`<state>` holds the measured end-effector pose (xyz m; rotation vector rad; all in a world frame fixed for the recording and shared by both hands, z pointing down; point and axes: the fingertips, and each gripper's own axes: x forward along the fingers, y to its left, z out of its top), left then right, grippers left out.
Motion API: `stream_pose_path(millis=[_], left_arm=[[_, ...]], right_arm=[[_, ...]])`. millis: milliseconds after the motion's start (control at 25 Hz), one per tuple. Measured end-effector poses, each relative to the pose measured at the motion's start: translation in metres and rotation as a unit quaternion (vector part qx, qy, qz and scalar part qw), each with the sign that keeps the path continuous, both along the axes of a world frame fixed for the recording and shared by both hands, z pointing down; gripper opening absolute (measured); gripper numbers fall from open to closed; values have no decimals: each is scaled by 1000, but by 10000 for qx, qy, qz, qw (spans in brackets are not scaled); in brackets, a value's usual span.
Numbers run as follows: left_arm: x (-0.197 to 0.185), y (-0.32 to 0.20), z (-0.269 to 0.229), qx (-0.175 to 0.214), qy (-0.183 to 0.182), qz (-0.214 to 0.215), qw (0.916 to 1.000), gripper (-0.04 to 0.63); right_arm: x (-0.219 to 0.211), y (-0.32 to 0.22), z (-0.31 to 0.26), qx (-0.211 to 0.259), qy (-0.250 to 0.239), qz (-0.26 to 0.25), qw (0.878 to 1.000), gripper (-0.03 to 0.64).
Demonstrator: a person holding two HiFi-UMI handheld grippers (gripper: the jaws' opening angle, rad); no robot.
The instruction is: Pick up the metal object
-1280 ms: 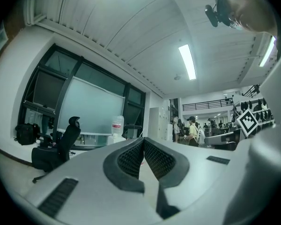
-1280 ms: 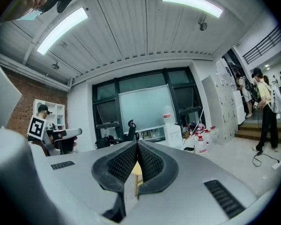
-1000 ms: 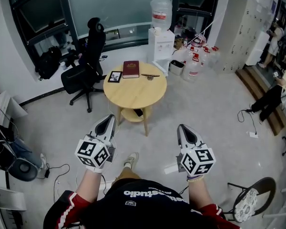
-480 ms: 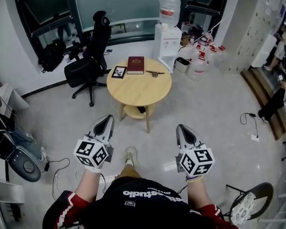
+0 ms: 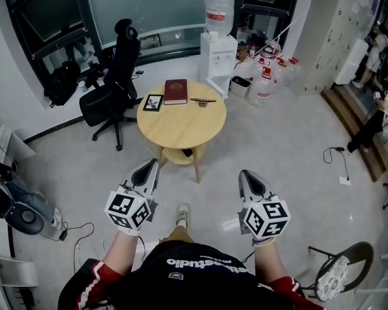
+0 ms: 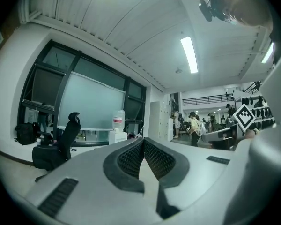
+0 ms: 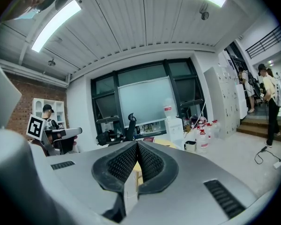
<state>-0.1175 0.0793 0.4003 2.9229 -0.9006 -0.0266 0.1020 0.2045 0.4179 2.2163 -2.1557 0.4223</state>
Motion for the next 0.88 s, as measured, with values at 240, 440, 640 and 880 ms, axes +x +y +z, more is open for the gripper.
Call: stream_pose_path(millis=[240,440,640,880], left_arm=[[6,-29,-4,116,-78,-36,9999,18],[22,-50,4,15,36,-6,10000,18],[44,-88,7,-42,90,130,9999,18],[64,-140,5,-93,113,255,9996,18]], right_arm=[[4,-24,-8,-104,143,-22,9998,28],[19,-45,-10,-163,259,12,9995,28],[36,-81,-14,-257,361,106,9990,28],[49,-133,-22,-250,470,145,9985,28]])
